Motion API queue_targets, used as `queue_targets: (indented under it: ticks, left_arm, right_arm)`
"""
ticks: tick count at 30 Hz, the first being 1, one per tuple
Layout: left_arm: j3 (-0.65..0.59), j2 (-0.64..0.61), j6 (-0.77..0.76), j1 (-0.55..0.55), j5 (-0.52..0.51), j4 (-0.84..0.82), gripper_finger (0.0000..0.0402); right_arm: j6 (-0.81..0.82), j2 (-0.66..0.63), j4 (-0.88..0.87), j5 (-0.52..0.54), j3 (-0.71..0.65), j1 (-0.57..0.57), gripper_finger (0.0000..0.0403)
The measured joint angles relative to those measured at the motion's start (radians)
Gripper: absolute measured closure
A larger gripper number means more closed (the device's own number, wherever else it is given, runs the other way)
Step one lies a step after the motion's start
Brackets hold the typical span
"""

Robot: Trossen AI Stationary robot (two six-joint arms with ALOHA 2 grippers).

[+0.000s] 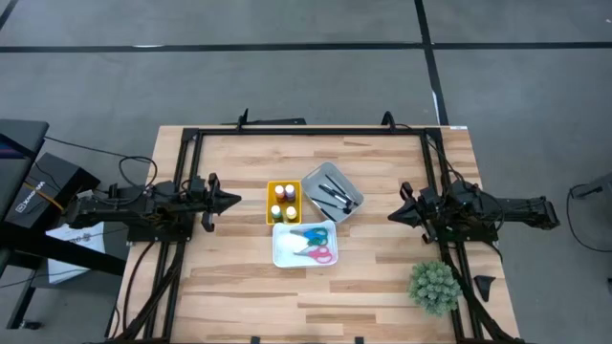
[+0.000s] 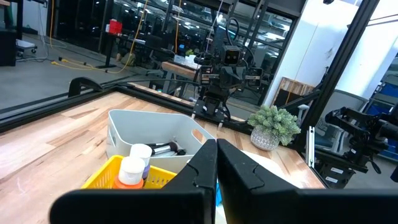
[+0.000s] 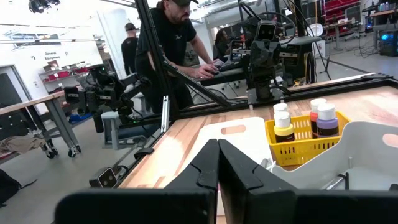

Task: Pick & Place Paint Supplies
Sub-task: Return to Home Position

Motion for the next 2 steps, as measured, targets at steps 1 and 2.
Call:
queue_targets:
  ticks: [1, 2]
  left_arm:
    - [0.0, 0.0, 0.0, 0.0, 0.0, 0.0, 0.0399]
    - [0.0, 0.0, 0.0, 0.0, 0.0, 0.0, 0.0399]
  right_arm:
    - [0.0, 0.0, 0.0, 0.0, 0.0, 0.0, 0.0403]
    - [0.0, 0.0, 0.0, 0.0, 0.0, 0.0, 0.0403]
